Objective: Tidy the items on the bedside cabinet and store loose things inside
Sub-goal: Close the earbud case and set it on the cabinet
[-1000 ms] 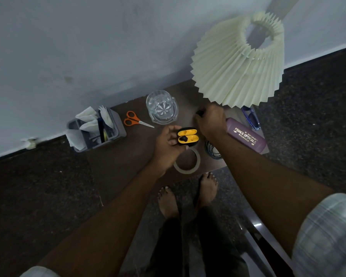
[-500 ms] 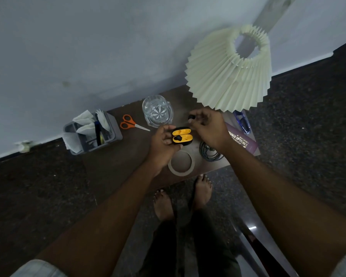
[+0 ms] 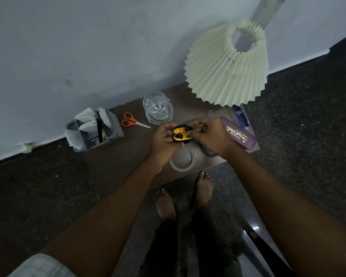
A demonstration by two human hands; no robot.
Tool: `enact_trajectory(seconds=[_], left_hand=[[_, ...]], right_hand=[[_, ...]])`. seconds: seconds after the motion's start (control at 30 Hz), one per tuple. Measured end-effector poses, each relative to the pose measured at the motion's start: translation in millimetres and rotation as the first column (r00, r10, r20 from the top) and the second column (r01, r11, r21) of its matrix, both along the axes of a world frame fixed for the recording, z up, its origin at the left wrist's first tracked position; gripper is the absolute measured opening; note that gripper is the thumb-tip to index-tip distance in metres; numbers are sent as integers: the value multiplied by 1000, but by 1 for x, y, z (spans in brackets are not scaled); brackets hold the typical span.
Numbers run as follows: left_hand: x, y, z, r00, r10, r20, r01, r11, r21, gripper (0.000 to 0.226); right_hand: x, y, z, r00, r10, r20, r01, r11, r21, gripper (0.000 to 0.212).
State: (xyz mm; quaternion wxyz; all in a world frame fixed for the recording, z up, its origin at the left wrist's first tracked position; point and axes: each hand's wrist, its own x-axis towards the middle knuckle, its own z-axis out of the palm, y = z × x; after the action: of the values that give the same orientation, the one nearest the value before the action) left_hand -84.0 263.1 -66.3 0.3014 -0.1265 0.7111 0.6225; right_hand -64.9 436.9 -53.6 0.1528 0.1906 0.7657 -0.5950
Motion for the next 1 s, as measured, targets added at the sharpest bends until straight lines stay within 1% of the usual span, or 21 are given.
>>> enact_trajectory(seconds=[0.17, 0.3, 0.4, 0.47, 0.6, 0.67, 0.73, 0.77, 0.8, 0.9, 0.93, 1.0], left_hand=[[2, -2, 1, 1000, -10, 0, 10, 1000, 0, 58], [4, -2, 2, 1000, -12, -1, 12, 1000, 1, 58], [6, -1, 4, 1000, -22, -2, 22, 1000, 0, 59], [7, -2, 4, 1000, -24, -3, 24, 1000, 3, 59], [6, -3, 5, 999, -34, -6, 34, 999, 0, 58], [6, -4, 5, 999, -32, -6, 32, 999, 4, 59], [6, -6, 4, 999, -35, -2, 35, 999, 10, 59], [6, -6, 4, 999, -44, -1, 44, 999, 11, 59], [6, -7, 4, 998, -56, 0, 56, 998, 13, 60], [6, -8, 5, 995, -97, 20, 96, 995, 29, 62], [6, -8, 6, 994, -105, 27, 104, 994, 37, 62], [7, -7, 8, 993, -112, 36, 110, 992, 55, 63]], right_hand=[[4, -2, -1, 1000, 24, 4, -25, 996, 91, 23], [6, -5, 6, 998, 58, -23, -52, 980, 193, 18], [9, -6, 4, 991, 121, -64, -94, 942, 321, 17], [11, -5, 2, 983, 171, -63, -133, 910, 392, 16], [14, -6, 4, 969, 237, -70, -181, 873, 454, 14], [15, -7, 3, 979, 193, -64, -148, 891, 429, 14], [14, -6, 3, 999, 34, -35, -20, 943, 333, 10], [14, -5, 1, 999, -45, -18, 48, 955, 293, 5], [13, -4, 0, 995, -103, -6, 101, 958, 269, 7], [10, 0, -2, 985, -153, 83, 131, 966, 224, 29], [8, -1, -1, 981, -153, 120, 128, 973, 192, 34], [6, -2, 2, 967, -160, 198, 144, 985, 90, 38]])
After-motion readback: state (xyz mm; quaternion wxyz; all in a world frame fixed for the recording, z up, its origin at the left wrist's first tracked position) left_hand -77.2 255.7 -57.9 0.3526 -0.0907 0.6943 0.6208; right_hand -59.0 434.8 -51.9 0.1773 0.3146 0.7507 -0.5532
